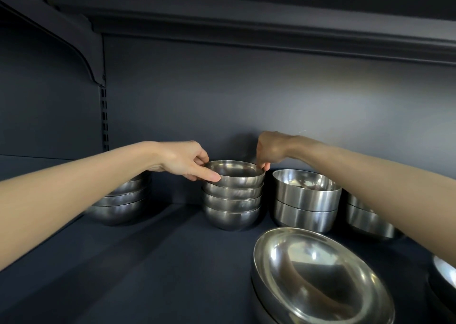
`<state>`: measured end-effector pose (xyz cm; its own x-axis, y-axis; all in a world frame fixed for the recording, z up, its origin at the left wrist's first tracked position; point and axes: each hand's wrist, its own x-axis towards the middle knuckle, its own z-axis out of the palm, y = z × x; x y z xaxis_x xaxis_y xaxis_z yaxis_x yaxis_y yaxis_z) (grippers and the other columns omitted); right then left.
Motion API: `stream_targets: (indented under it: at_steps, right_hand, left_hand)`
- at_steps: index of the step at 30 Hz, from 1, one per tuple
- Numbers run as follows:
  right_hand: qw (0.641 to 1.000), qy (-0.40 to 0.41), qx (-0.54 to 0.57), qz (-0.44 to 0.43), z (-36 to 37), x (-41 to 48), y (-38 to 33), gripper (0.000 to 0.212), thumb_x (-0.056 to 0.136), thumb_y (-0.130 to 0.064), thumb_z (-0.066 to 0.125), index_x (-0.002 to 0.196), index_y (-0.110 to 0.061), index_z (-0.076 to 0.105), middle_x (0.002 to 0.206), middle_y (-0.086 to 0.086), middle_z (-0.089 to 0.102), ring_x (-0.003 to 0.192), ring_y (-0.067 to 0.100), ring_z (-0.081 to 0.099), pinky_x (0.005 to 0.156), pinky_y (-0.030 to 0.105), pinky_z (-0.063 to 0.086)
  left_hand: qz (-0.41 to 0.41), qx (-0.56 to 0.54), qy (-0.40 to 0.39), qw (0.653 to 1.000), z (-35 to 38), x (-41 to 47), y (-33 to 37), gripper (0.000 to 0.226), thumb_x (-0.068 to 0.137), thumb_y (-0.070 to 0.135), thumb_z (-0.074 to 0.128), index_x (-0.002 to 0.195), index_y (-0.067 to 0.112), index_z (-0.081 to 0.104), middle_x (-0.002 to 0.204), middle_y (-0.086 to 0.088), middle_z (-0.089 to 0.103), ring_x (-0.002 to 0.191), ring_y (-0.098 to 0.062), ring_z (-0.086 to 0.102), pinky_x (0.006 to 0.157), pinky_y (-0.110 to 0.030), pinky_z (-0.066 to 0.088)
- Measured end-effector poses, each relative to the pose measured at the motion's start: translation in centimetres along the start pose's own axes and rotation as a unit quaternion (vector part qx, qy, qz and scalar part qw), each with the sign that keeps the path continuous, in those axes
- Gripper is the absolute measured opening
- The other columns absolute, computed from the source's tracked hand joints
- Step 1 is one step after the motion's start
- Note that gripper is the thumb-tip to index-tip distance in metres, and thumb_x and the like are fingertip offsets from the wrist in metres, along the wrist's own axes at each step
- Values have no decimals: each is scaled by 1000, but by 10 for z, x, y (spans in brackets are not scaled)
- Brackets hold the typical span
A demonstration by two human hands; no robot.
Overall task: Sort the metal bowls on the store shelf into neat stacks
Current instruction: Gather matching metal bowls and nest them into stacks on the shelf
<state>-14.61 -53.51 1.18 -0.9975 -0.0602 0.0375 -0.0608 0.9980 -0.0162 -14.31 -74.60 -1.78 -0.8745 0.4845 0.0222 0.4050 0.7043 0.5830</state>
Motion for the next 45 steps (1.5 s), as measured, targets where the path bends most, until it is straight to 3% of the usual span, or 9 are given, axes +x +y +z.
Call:
stream_targets:
  at_steps: [4, 7, 10, 16, 20, 23, 30, 39, 45]
  right_hand:
    - [1000, 2, 16, 2, -5, -5, -4, 18, 84, -16, 65, 68, -7, 66, 41, -14, 59, 73, 16, 56, 63, 23, 43]
    - [1000, 8, 25, -5, -9, -16, -8, 15, 86, -17, 64, 83, -3, 71, 60, -6, 63, 75, 18, 55, 66, 24, 44]
    - [999, 17, 27, -7, -13, -25, -8, 21, 87, -16, 61, 94, 0, 72, 66, -2, 62, 77, 19, 56, 73, 25, 45]
    - [999, 25, 35, -4, -22, -48, 1, 15, 89, -16, 60, 95, -4, 69, 67, -2, 62, 61, 8, 55, 73, 25, 47]
    - [998, 26, 55, -16, -29, -72, 12, 12, 88, -15, 62, 94, -7, 67, 71, -1, 64, 65, 10, 57, 57, 19, 42]
    - [996, 26, 75, -36, -33, -94, 20, 9, 88, -15, 62, 94, -9, 67, 78, 2, 65, 67, 8, 59, 59, 18, 44]
    - [991, -11, 96, -88, -31, -143, 45, 20, 84, -22, 70, 97, -7, 69, 77, 0, 67, 74, 12, 61, 65, 21, 45]
    - [978, -79, 125, -145, -14, -195, 68, 38, 74, -46, 74, 98, -17, 70, 82, -9, 69, 79, 4, 63, 70, 18, 45]
    - [975, -133, 87, -153, -3, -217, 70, 53, 71, -42, 79, 116, -19, 61, 102, -7, 71, 105, 9, 63, 99, 25, 45]
  left_hand:
    - [0, 4, 0, 1000, 0, -3, 2, 60, 79, 33, 71, 126, 2, 51, 109, -2, 52, 88, -7, 59, 74, -14, 53]
    - [10, 53, 22, 998, -5, -6, 7, 78, 80, 39, 70, 142, 3, 39, 135, -5, 52, 97, -9, 60, 82, -18, 50]
    - [30, 99, 42, 994, -11, -14, 14, 88, 71, 53, 68, 141, 6, 42, 139, -5, 52, 117, -14, 56, 101, -24, 43]
    - [60, 104, 69, 990, -14, -28, 34, 65, 77, 47, 70, 131, 13, 55, 125, 3, 60, 115, -11, 58, 102, -21, 39]
    - [86, 80, 68, 991, -8, -40, 49, 54, 78, 44, 71, 122, 15, 61, 112, 6, 67, 109, -17, 63, 98, -33, 50]
    - [99, 58, 45, 992, 1, -54, 61, 52, 77, 45, 70, 119, 16, 63, 106, 7, 69, 106, -11, 64, 95, -32, 52]
    - [83, 49, -6, 995, 33, -95, 84, 66, 65, 54, 67, 123, 23, 60, 114, 14, 65, 104, 1, 62, 91, -23, 53]
    - [10, -2, -48, 999, 72, -136, 84, 133, 31, 77, 77, 145, 24, 34, 135, 14, 50, 114, 5, 55, 85, -13, 50]
    - [-22, -17, -45, 999, 92, -157, 84, 152, 18, 80, 77, 149, 24, 25, 140, 13, 43, 111, 8, 51, 78, -7, 48]
